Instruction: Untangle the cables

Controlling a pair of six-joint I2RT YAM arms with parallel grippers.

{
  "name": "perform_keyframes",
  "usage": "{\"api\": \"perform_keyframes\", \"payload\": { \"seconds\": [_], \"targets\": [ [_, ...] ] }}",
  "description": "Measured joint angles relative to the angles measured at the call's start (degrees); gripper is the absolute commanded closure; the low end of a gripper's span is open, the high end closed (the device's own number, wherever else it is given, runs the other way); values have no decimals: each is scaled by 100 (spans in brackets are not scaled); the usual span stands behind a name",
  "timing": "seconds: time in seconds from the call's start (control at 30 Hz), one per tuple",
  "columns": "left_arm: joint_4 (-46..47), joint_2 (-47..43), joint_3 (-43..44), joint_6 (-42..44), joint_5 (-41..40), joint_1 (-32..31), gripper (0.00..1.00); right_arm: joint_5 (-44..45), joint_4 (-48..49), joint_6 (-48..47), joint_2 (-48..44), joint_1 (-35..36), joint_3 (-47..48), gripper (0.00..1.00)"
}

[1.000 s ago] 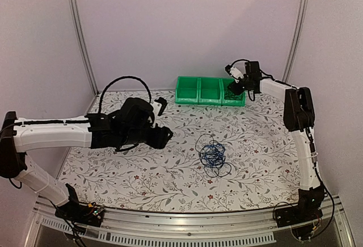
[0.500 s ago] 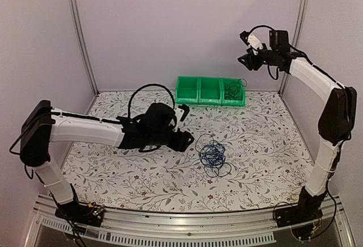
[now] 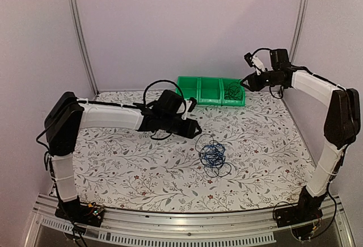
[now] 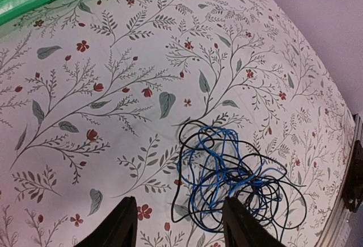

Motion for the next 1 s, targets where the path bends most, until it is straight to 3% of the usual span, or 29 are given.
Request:
{"api": "perform_keyframes", "payload": {
  "seconds": [0.1, 0.2, 0.37, 0.47, 0.63, 0.8, 1.0],
  "targets": [
    [11, 232, 7, 0, 507, 131, 43, -260, -146, 131, 2, 0, -190, 47],
    [2, 535, 125, 48, 909, 164, 51, -535, -275, 201, 2, 4, -345, 48],
    [-197, 1381, 1003, 168, 1329, 173, 87, -1075, -474, 240, 0, 94, -647, 47],
    [-297, 1657, 1327, 186, 1478, 188, 100, -1464, -632, 181, 2, 208, -791, 45],
    [-179, 1381, 1213, 352, 1467, 195, 100, -2081, -949, -61, 2, 417, -896, 39],
    [529, 170, 673, 726, 1473, 140, 100, -2684, -1145, -284, 2, 455, -857, 32],
    [984, -498, 1287, 1165, 1480, 101, 100, -3517, -1379, -566, -7, 476, -527, 30]
  ]
}}
